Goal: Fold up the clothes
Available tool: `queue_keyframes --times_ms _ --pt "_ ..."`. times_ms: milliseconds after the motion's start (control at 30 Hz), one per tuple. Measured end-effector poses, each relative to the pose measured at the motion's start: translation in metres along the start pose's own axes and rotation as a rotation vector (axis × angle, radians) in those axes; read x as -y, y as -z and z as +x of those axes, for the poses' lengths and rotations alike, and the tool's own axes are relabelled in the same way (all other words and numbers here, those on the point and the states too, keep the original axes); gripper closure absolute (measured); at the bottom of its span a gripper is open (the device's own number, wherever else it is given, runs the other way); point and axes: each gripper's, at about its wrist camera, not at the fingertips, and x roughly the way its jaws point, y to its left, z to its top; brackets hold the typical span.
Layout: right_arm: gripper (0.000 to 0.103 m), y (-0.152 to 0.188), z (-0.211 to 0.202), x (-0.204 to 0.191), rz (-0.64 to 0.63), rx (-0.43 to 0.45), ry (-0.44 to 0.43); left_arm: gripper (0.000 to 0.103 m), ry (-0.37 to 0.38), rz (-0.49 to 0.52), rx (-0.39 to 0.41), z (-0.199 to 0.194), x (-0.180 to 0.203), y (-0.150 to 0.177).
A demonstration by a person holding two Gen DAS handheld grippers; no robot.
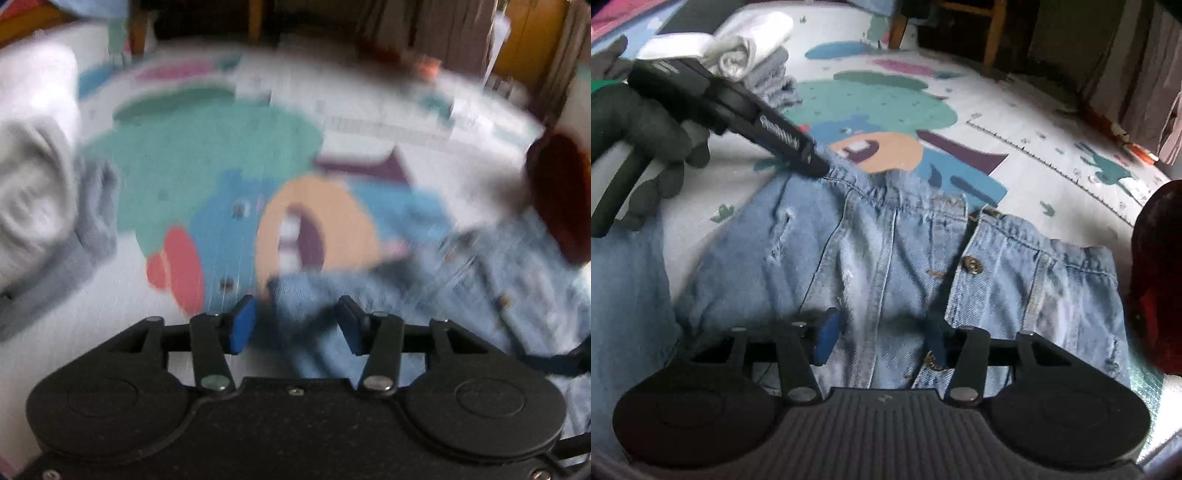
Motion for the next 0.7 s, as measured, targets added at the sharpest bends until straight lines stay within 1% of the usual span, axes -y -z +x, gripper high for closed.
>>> queue_keyframes --times_ms 33,67,100,133,167,200,233,300,333,400,500,533,567,600,633,700 --pt "0.052 0.003 -0.005 0.000 -0.001 0.021 -0.003 0.054 -0.013 0.023 0.035 -0.009 0.003 0.003" --pt "0.052 0.006 -0.009 0.000 -0.009 0.036 -0.002 0.054 -0.004 0.037 0.056 -0.014 0.007 0.008" --pt "0.052 0.009 -0.014 -0.001 -0.022 0.050 0.010 0.054 0.016 0.046 0.072 -0.019 0.010 0.013" --pt "0.052 0.012 -0.018 -0.001 -0.032 0.068 0.035 0.054 0.037 0.058 0.068 -0.017 0.013 0.015" --pt "0.052 0.015 -0.022 0.000 -0.020 0.080 0.053 0.054 0.054 0.080 0.040 -0.011 0.017 0.017" --pt "0.052 0.017 -0.026 0.002 0.002 0.088 0.066 0.054 0.069 0.117 -0.027 0.003 0.022 0.021" --pt "0.052 0.020 -0.030 0.003 0.024 0.098 0.074 0.052 0.080 0.159 -0.060 0.015 0.027 0.024" --pt "0.052 0.024 -0.036 0.005 0.050 0.095 0.072 0.051 0.075 0.186 -0.114 0.026 0.030 0.015" --pt "0.051 0.026 -0.037 0.006 0.058 0.088 0.070 0.057 0.071 0.187 -0.129 0.027 0.031 0.007" --pt "0.050 0.030 -0.038 0.009 0.073 0.077 0.052 0.057 0.104 0.255 -0.090 0.014 0.040 -0.010" --pt "0.050 0.031 -0.031 0.012 0.081 0.069 0.045 0.062 0.158 0.402 -0.116 0.016 0.064 -0.031" --pt "0.050 0.031 -0.030 0.013 0.088 0.069 0.048 0.064 0.166 0.452 -0.125 0.021 0.074 -0.035" --pt "0.050 0.030 -0.029 0.014 0.099 0.074 0.049 0.064 0.170 0.502 -0.133 0.027 0.084 -0.036" --pt "0.050 0.029 -0.028 0.017 0.111 0.080 0.050 0.064 0.169 0.534 -0.150 0.035 0.093 -0.037" --pt "0.051 0.029 -0.027 0.018 0.115 0.080 0.054 0.068 0.161 0.549 -0.162 0.044 0.099 -0.037" --pt "0.051 0.030 -0.021 0.020 0.119 0.047 0.045 0.070 0.143 0.563 -0.182 0.065 0.111 -0.035"
